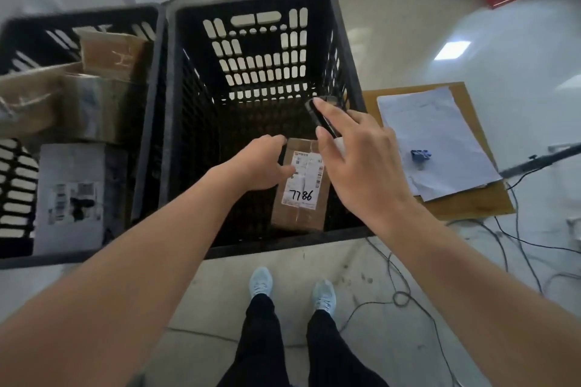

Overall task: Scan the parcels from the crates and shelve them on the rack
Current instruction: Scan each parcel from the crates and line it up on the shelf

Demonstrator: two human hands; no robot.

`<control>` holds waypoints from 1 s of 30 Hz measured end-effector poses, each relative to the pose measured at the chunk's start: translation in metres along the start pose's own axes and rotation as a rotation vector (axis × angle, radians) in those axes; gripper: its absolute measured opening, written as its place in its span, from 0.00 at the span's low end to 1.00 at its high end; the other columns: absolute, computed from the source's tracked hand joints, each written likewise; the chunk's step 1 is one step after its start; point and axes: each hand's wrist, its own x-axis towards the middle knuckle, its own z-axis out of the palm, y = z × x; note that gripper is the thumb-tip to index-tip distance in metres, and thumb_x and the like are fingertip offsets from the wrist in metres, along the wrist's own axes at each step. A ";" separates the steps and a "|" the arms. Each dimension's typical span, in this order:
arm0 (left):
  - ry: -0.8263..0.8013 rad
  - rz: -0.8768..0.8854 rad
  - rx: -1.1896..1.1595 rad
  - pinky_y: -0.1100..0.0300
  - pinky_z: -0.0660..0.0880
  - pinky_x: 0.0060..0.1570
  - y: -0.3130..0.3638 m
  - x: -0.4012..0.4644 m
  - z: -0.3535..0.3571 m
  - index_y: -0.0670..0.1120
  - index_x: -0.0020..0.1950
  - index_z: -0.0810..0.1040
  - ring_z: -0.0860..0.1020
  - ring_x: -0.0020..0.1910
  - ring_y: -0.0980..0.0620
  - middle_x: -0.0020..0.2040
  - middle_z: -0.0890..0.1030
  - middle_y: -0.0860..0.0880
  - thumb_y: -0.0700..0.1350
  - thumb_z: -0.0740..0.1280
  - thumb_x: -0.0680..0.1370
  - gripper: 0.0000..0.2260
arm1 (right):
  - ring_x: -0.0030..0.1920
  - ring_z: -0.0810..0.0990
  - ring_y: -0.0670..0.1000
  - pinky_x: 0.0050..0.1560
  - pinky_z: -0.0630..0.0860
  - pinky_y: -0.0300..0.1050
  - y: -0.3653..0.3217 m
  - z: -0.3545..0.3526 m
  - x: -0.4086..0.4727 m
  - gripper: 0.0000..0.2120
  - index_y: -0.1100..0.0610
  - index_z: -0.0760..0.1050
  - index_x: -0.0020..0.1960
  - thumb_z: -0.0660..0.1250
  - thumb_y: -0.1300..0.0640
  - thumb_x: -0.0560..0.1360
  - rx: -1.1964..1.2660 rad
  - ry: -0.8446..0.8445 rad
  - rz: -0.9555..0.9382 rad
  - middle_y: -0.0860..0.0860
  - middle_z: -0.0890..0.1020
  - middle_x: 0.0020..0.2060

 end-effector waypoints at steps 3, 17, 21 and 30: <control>-0.098 -0.066 -0.049 0.62 0.71 0.54 -0.006 0.027 0.018 0.44 0.76 0.70 0.78 0.66 0.47 0.70 0.78 0.45 0.50 0.74 0.81 0.27 | 0.57 0.79 0.56 0.61 0.71 0.50 -0.001 0.006 0.006 0.24 0.39 0.64 0.82 0.55 0.42 0.86 -0.022 -0.013 0.011 0.54 0.80 0.65; -0.217 -0.371 -0.445 0.47 0.81 0.57 -0.023 0.087 0.104 0.48 0.66 0.75 0.79 0.57 0.47 0.61 0.80 0.49 0.62 0.84 0.62 0.39 | 0.61 0.77 0.57 0.60 0.79 0.54 -0.008 0.006 0.010 0.24 0.37 0.63 0.82 0.58 0.43 0.86 0.005 -0.046 0.051 0.56 0.77 0.70; -0.215 -0.463 -0.549 0.47 0.80 0.54 -0.017 0.078 0.103 0.45 0.64 0.75 0.77 0.58 0.45 0.59 0.79 0.47 0.54 0.83 0.68 0.31 | 0.61 0.77 0.56 0.60 0.79 0.54 -0.004 0.006 0.010 0.25 0.37 0.62 0.82 0.56 0.42 0.86 0.022 -0.049 0.046 0.55 0.78 0.69; -0.242 -0.467 -0.744 0.41 0.83 0.52 -0.028 0.092 0.105 0.54 0.65 0.78 0.82 0.57 0.47 0.57 0.85 0.52 0.59 0.84 0.64 0.33 | 0.61 0.77 0.57 0.62 0.77 0.53 0.001 0.002 0.007 0.25 0.37 0.62 0.82 0.52 0.41 0.85 0.059 -0.050 0.038 0.55 0.78 0.70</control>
